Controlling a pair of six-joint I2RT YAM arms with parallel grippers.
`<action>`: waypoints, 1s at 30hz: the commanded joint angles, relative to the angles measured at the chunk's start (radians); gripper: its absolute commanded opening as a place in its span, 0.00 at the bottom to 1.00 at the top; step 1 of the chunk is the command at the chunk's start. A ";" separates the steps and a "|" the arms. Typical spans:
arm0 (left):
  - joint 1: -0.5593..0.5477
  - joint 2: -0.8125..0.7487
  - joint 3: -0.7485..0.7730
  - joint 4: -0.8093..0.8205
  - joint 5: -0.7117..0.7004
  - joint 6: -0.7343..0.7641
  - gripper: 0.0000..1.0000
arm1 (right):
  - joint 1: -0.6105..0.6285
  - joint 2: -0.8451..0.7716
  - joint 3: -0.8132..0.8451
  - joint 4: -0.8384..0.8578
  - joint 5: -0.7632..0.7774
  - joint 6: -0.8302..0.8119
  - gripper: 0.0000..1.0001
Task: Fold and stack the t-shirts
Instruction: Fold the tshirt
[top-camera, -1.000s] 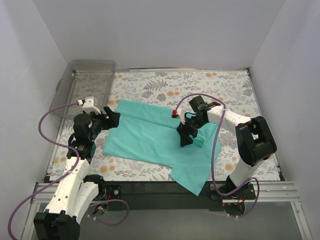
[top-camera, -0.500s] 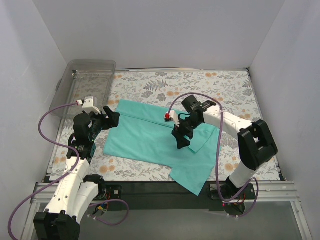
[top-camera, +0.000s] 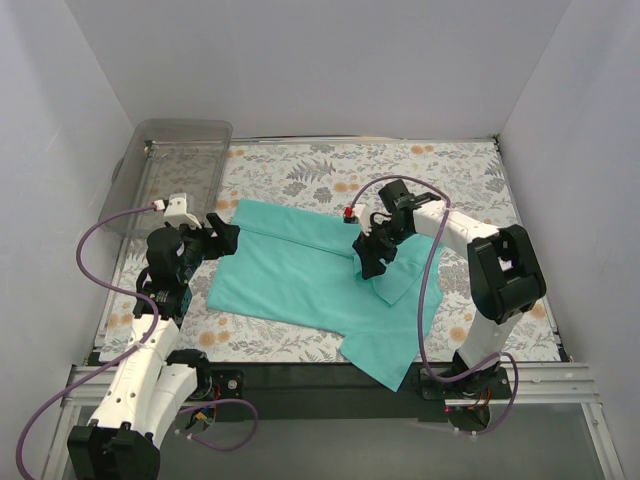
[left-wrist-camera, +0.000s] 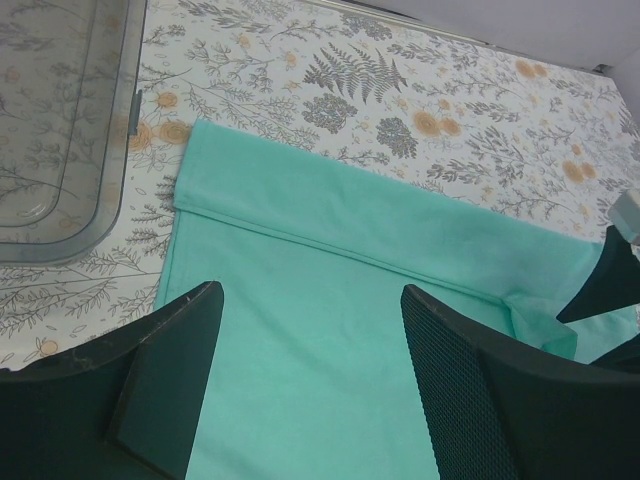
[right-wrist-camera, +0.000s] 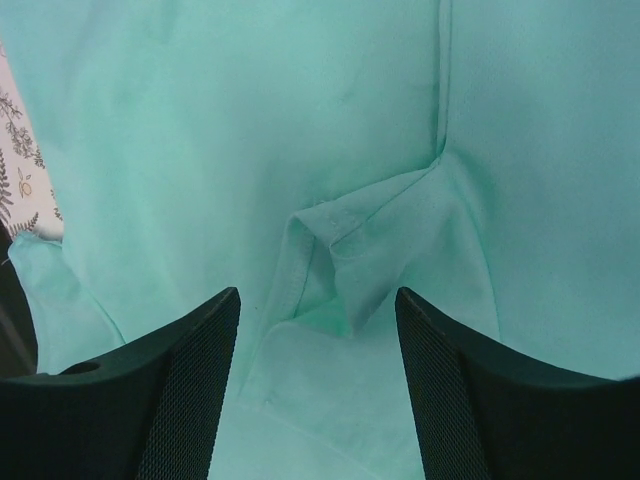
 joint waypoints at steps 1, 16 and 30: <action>0.006 -0.019 -0.005 0.000 -0.008 0.013 0.66 | 0.006 0.034 0.049 0.038 0.005 0.034 0.59; 0.006 -0.014 -0.004 0.000 0.001 0.013 0.66 | 0.090 0.054 0.029 0.015 -0.042 0.016 0.57; 0.006 -0.013 -0.004 0.001 0.004 0.012 0.66 | 0.102 0.144 0.079 -0.013 -0.091 0.036 0.56</action>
